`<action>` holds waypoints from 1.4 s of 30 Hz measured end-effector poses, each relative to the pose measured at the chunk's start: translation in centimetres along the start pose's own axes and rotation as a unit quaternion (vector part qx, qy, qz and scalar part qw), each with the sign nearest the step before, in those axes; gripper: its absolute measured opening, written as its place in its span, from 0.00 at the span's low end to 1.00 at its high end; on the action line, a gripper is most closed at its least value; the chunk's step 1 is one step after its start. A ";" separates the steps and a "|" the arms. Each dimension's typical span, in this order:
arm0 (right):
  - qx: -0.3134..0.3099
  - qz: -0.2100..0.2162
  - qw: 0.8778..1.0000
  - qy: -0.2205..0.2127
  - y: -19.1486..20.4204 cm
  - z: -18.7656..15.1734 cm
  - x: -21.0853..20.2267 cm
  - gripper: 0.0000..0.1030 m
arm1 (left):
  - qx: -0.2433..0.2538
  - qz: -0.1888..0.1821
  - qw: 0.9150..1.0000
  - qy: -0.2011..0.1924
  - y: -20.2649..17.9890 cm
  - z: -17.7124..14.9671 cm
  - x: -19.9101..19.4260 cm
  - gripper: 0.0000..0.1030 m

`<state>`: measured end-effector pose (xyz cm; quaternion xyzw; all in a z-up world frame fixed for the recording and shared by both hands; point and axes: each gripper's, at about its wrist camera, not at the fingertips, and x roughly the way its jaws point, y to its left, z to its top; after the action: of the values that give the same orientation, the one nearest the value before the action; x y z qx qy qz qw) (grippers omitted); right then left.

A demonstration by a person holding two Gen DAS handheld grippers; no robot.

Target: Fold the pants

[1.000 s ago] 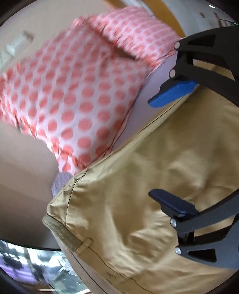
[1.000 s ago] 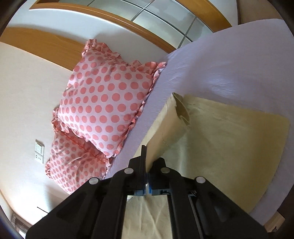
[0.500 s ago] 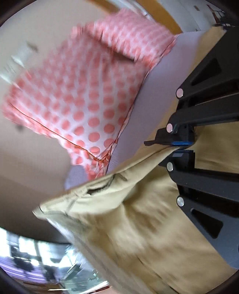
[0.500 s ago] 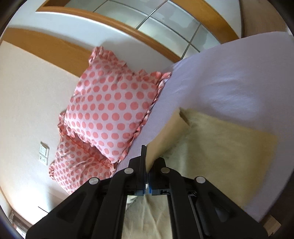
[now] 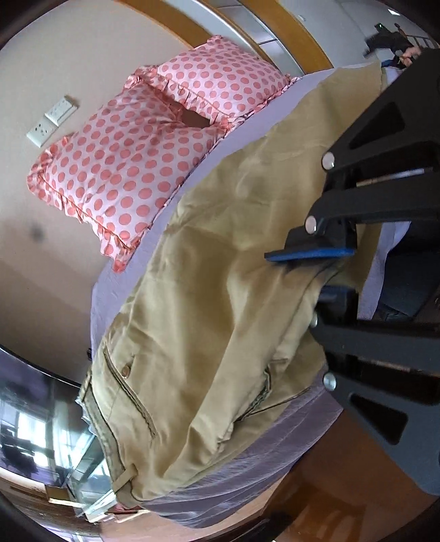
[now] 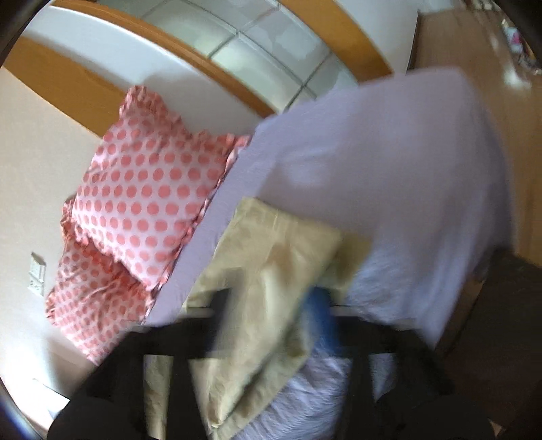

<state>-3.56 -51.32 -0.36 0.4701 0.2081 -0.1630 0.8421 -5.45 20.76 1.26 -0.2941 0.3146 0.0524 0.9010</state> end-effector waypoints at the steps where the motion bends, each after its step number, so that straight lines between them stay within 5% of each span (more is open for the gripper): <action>1: -0.010 -0.008 1.000 -0.029 -0.1 0.1 -1.0 0.77 | 0.001 -0.002 1.000 -0.003 0.1 -0.3 -0.2 0.22; 10: -0.054 -0.045 0.997 -0.042 -0.8 -1.2 -0.6 0.53 | -0.011 -0.031 0.999 -0.033 1.9 -2.1 -3.3 0.37; 16: -0.072 -0.018 0.997 -0.015 -0.3 -3.0 0.8 0.05 | -0.060 -0.029 0.995 -0.075 5.0 -2.3 -5.6 0.41; 21: -0.140 0.054 0.988 -0.039 5.7 -3.1 0.5 0.04 | -0.086 -0.027 0.992 -0.089 6.7 -2.1 -6.1 0.51; 23: -0.188 0.121 0.974 -0.024 11.0 -4.7 0.6 0.04 | -0.092 -0.031 0.991 -0.094 6.8 -2.2 -6.2 0.56; 27: -0.275 0.260 0.923 0.064 21.0 -12.2 1.4 0.04 | -0.088 -0.025 0.990 -0.103 6.5 -2.5 -6.6 0.78; 30: -0.377 0.312 0.854 0.178 26.4 -21.9 2.7 0.04 | -0.077 -0.023 0.992 -0.102 6.1 -2.5 -6.6 0.86; 33: -0.504 0.271 0.763 0.300 27.6 -32.6 4.2 0.05 | -0.054 -0.024 0.994 -0.090 5.6 -2.4 -6.1 0.88; 34: -0.518 0.266 0.752 0.310 27.3 -34.0 4.0 0.11 | -0.048 -0.024 0.995 -0.088 5.4 -2.4 -6.0 0.88; 36: -0.530 0.282 0.750 0.276 26.7 -34.3 2.4 0.37 | -0.039 -0.026 0.995 -0.085 5.2 -2.3 -5.7 0.90; 37: -0.529 0.293 0.749 0.271 26.6 -33.9 1.7 0.63 | -0.037 -0.028 0.995 -0.083 5.1 -2.2 -5.5 0.90; 38: -0.522 0.301 0.753 0.263 26.6 -33.3 1.1 0.74 | -0.035 -0.033 0.996 -0.079 5.0 -2.1 -5.1 0.90; 42: -0.504 0.320 0.766 0.237 26.3 -31.3 -0.1 0.74 | -0.031 -0.025 0.997 -0.066 4.5 -1.9 -3.5 0.91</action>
<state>2.52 -11.11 3.99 0.0412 0.2911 0.3609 0.8851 -10.49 23.71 -0.05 -0.3260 0.2451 0.0588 0.9112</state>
